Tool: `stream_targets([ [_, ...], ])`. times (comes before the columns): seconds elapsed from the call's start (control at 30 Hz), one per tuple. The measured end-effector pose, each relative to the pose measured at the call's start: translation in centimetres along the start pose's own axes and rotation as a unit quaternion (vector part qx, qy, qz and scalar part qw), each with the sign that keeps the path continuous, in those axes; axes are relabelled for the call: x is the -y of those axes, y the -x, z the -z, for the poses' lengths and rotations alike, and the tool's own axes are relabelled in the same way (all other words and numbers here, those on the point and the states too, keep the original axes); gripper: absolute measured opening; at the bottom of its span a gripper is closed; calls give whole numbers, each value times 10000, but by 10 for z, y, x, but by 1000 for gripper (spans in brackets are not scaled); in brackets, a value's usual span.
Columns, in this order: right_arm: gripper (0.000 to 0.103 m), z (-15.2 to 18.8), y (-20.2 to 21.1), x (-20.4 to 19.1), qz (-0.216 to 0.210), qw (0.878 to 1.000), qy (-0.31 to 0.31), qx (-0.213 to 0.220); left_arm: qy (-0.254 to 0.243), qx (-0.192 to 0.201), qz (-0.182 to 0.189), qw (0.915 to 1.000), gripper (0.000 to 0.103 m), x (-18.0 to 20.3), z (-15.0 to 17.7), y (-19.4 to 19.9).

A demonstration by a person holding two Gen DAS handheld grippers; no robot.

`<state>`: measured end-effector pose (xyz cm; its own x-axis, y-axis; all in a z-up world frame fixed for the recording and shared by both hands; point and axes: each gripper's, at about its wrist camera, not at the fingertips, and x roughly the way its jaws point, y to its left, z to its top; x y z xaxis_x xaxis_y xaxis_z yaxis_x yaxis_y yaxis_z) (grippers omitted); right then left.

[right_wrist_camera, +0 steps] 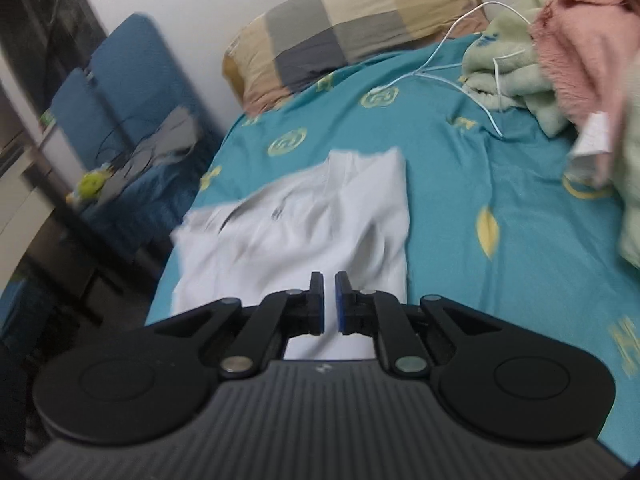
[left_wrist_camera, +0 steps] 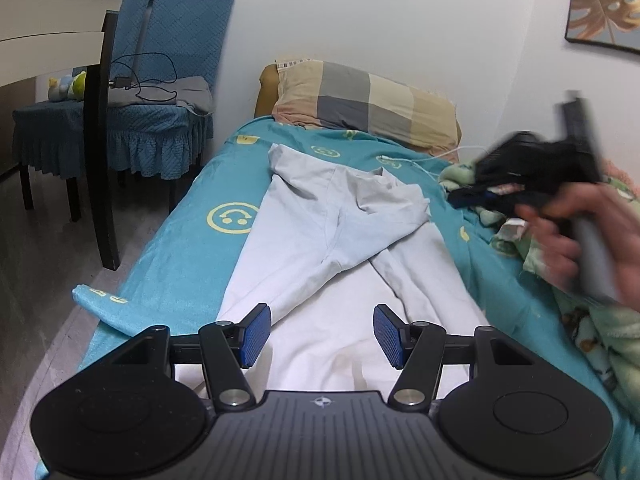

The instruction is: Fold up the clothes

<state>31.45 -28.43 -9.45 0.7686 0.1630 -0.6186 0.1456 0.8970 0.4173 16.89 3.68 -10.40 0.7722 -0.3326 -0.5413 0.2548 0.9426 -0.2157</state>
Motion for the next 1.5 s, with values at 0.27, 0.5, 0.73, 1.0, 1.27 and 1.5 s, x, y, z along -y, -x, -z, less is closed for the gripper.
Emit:
stream_targets([
  [0.27, 10, 80, 138, -28, 236, 9975, 659, -103, -177, 166, -95, 9997, 60, 20, 2, 23],
  [0.5, 70, 121, 215, -22, -65, 9971, 710, 274, -185, 243, -67, 9995, 60, 35, 8, 35],
  [0.73, 74, 136, 241, -16, -106, 9922, 990, 757, -266, 116, -232, 9993, 62, 44, 12, 23],
  [1.0, 74, 130, 231, 0, -205, 9927, 887, 795, -271, -128, -224, 9993, 66, 43, -4, -24],
  [1.27, 74, 124, 206, 17, -204, 9956, 705, 583, -98, -217, -98, 9997, 67, 40, -61, -120],
  [1.5, 74, 118, 179, 34, -246, 9979, 425, 412, -38, -580, -107, 9983, 63, 35, -83, -193],
])
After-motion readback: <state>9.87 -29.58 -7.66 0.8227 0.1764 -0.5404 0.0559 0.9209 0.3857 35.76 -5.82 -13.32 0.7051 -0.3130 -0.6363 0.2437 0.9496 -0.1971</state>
